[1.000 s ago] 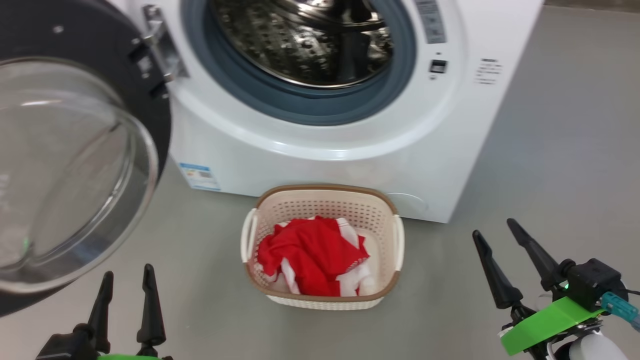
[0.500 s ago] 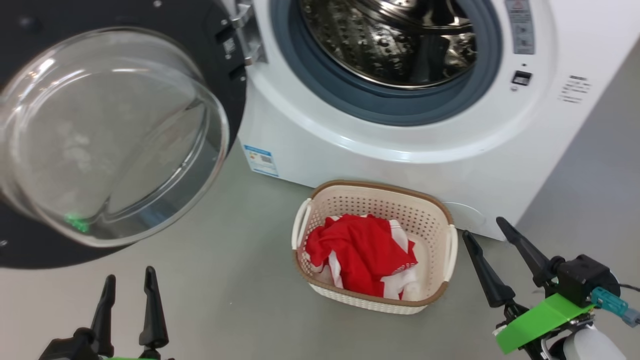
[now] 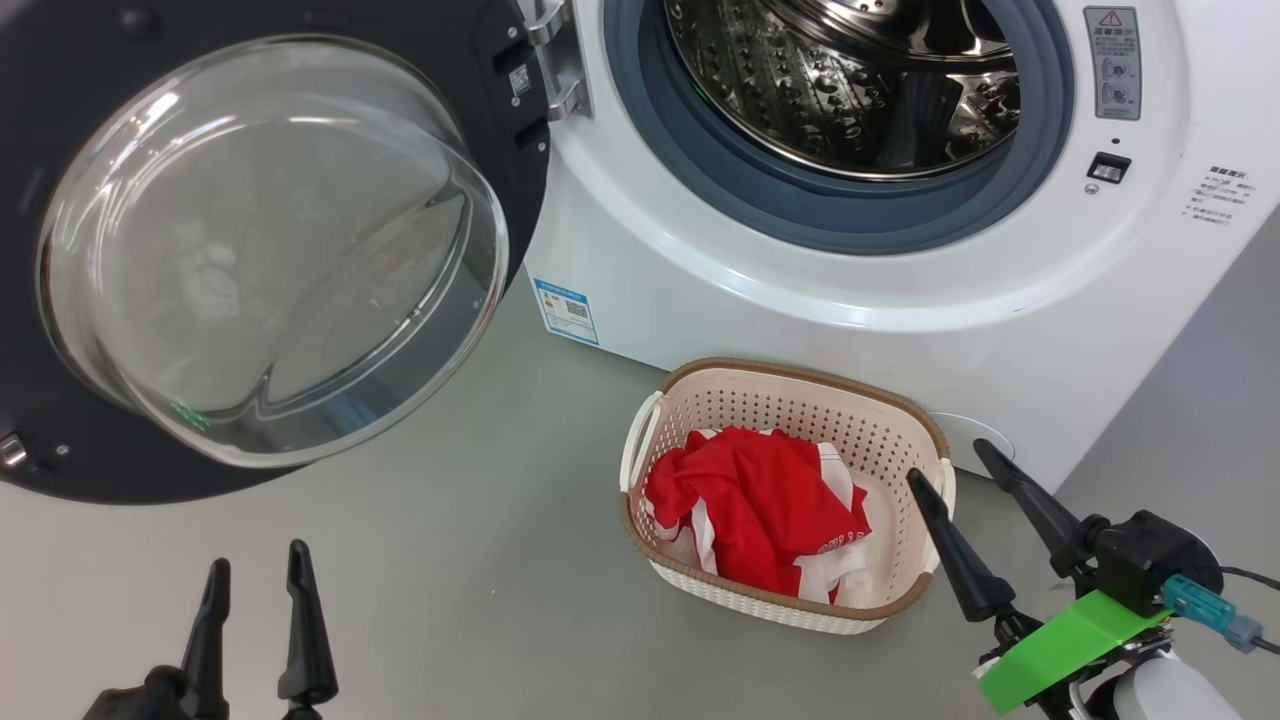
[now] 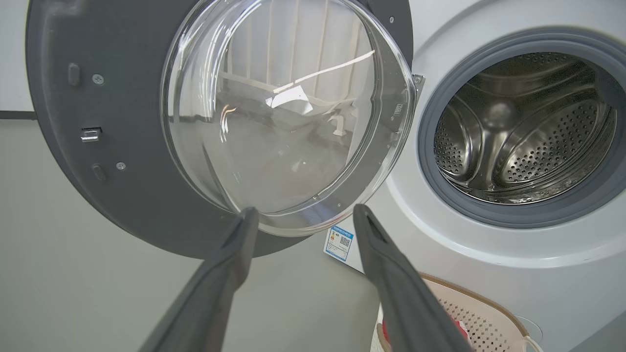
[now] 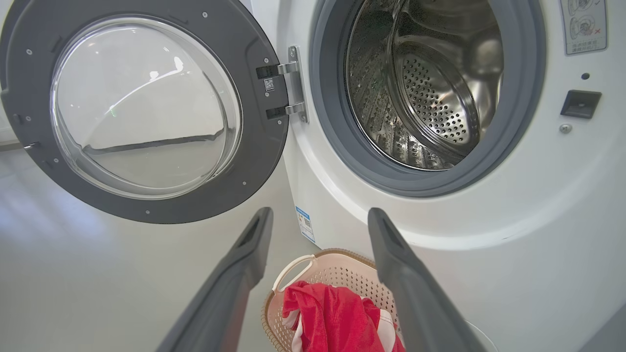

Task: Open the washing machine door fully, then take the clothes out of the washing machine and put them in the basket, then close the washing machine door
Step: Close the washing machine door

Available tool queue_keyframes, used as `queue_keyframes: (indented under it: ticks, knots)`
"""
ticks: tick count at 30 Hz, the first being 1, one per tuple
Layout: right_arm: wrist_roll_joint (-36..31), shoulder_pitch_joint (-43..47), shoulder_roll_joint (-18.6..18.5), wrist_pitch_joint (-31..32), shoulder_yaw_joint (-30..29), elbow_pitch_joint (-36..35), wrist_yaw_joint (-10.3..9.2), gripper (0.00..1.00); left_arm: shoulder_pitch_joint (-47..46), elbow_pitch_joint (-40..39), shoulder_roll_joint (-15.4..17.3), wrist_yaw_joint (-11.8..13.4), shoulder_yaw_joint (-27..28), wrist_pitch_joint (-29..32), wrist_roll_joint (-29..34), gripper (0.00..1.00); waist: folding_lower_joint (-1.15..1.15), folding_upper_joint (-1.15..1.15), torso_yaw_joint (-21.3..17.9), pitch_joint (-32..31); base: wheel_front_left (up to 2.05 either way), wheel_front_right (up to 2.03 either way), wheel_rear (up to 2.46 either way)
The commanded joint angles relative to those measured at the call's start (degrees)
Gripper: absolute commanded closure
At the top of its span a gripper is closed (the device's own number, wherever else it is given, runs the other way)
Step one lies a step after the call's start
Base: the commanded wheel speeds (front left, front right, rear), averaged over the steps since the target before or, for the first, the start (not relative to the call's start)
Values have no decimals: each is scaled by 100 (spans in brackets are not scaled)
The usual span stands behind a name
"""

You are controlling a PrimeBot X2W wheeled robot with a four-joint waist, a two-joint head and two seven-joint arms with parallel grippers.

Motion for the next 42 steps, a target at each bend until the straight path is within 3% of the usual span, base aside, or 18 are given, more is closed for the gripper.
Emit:
queue_keyframes:
  ticks: [1, 23, 24, 25, 26, 27, 35, 38, 42]
  knots:
    - [112, -206, -86, -27, 164, -115, 9, 0, -19, -170, 91, 57, 188, -54, -37, 0, 0, 0, 21, 8, 0, 0, 0]
    - [131, -244, -110, -27, 223, -93, 9, 0, -22, -315, 91, 87, 150, -54, -233, 0, 0, 0, 133, -11, 0, 0, 0]
    - [132, -244, -113, -27, 225, -95, 9, 0, -45, -362, 91, 68, 171, -54, -235, 12, 0, 0, 132, -6, 0, 0, 0]
    - [131, -247, -117, -27, 225, -97, 9, 0, -73, -421, 91, 50, 204, -54, -199, 56, 0, 0, 129, 5, 0, 0, 0]
    - [128, -250, -120, -27, 223, -101, 9, 0, -110, -498, 91, 31, 249, -54, -192, 74, 0, 0, 127, 15, 0, 0, 0]
    - [125, -249, -121, -27, 221, -104, 9, 0, -152, -581, 91, -3, 297, -54, -177, 98, 0, 0, 126, 17, 0, 0, 0]
    - [93, -61, -61, -27, 115, -132, 9, 0, -1030, -1409, 240, -479, 1308, -54, 93, 100, 0, 0, 201, -54, 0, 0, 0]
    - [71, -56, -38, -27, 134, -142, 9, 0, -1581, -1379, 515, -638, 1749, -54, -280, 100, 0, 0, 181, -37, 0, 0, 0]
    - [69, -83, -17, -27, 126, -159, 9, 0, -2396, -881, 1186, -755, 2150, -31, -774, 100, 0, 0, 164, -2, 0, 0, 0]
